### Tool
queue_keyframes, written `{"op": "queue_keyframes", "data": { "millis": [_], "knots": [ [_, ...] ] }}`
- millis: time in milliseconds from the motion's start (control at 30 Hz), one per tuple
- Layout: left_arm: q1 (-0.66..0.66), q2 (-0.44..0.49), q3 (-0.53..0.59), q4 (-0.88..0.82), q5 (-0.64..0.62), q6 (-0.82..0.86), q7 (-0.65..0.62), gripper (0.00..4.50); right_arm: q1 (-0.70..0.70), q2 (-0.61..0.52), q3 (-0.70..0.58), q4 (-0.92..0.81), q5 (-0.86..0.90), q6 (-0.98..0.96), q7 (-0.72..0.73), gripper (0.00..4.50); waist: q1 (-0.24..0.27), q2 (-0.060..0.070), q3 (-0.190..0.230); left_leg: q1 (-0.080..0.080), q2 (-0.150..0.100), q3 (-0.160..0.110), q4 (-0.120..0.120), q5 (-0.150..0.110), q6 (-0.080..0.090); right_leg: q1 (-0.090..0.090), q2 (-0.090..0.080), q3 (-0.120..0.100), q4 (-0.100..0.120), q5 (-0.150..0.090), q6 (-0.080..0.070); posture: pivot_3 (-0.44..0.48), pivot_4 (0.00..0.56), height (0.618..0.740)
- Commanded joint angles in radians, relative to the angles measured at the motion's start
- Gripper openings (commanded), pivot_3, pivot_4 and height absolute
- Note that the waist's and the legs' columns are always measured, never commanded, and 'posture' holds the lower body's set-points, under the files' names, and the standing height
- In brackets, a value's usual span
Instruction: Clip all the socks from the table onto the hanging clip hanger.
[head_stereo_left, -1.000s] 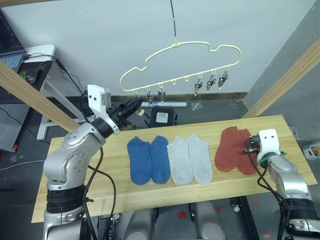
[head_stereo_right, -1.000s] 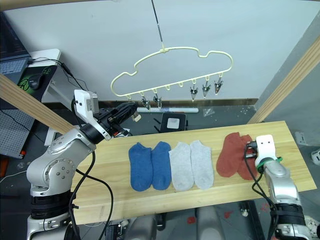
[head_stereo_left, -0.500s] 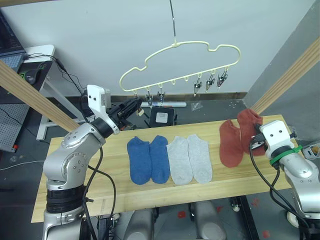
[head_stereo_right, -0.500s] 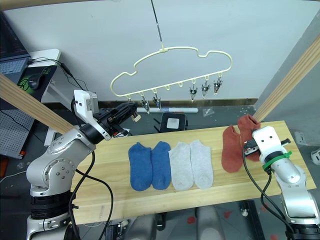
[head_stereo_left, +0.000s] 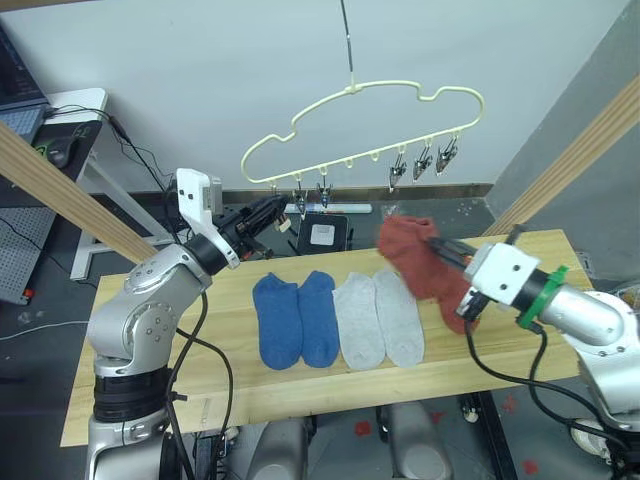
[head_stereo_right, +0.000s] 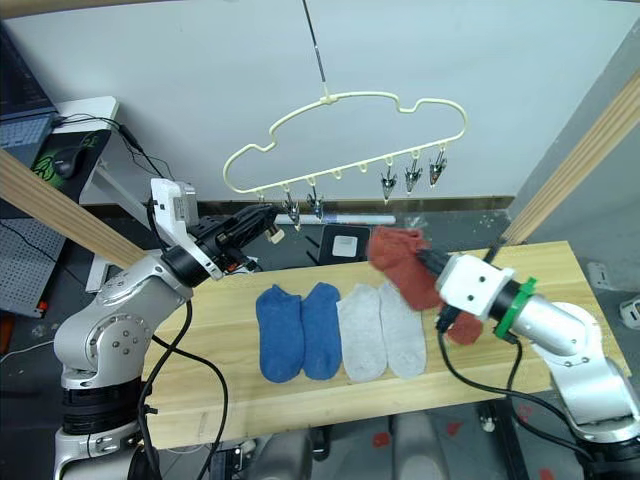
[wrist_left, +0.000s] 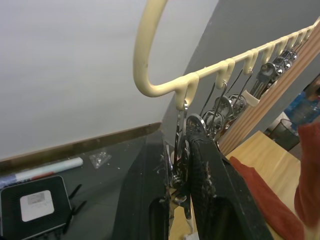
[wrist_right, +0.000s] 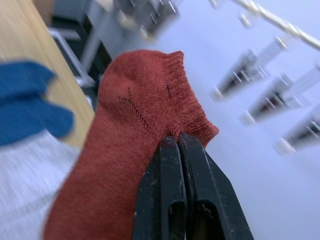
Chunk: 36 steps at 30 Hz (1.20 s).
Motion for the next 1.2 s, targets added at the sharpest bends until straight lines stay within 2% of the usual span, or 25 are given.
{"op": "queue_keyframes", "data": {
  "millis": [33,167,500,900,1200],
  "knots": [
    [-0.018,-0.001,0.023,-0.003,-0.056,0.044,0.010,0.24,-0.067,0.063,0.115,0.011,-0.070,-0.024,-0.003,0.00,0.000,0.000,0.000,0.000,0.000,0.000,0.000,0.000,0.000,0.000,0.000,0.000,0.000,0.000,0.000,-0.192,0.359,0.740],
    [-0.037,0.005,0.040,0.002,-0.104,0.089,0.019,0.24,-0.158,0.151,0.210,0.117,-0.157,-0.055,-0.032,0.00,0.001,-0.001,0.000,0.000,-0.001,0.000,0.000,0.000,0.000,-0.001,0.000,0.000,0.000,0.000,0.000,-0.181,0.359,0.740],
    [-0.031,0.031,0.039,-0.019,-0.140,0.112,0.015,0.24,-0.213,0.204,0.293,0.233,-0.263,-0.164,-0.022,0.00,0.001,-0.001,0.000,-0.001,0.000,0.000,0.000,0.002,-0.004,-0.002,0.000,0.001,0.001,0.000,0.000,-0.170,0.358,0.740],
    [0.015,0.022,-0.005,-0.059,-0.050,-0.010,0.002,0.24,-0.260,0.266,0.307,0.324,-0.309,-0.198,-0.029,0.00,0.002,-0.001,0.000,-0.002,0.000,0.000,0.000,0.002,-0.004,-0.004,0.000,0.001,0.002,0.000,-0.001,-0.160,0.362,0.740],
    [0.029,0.006,-0.017,-0.072,-0.022,-0.040,0.012,0.24,-0.273,0.302,0.323,0.358,-0.335,-0.193,-0.020,0.00,0.002,-0.001,0.000,-0.002,0.000,0.000,0.000,0.002,-0.004,-0.004,0.000,0.001,0.002,0.000,-0.001,-0.152,0.362,0.740]
  ]
}}
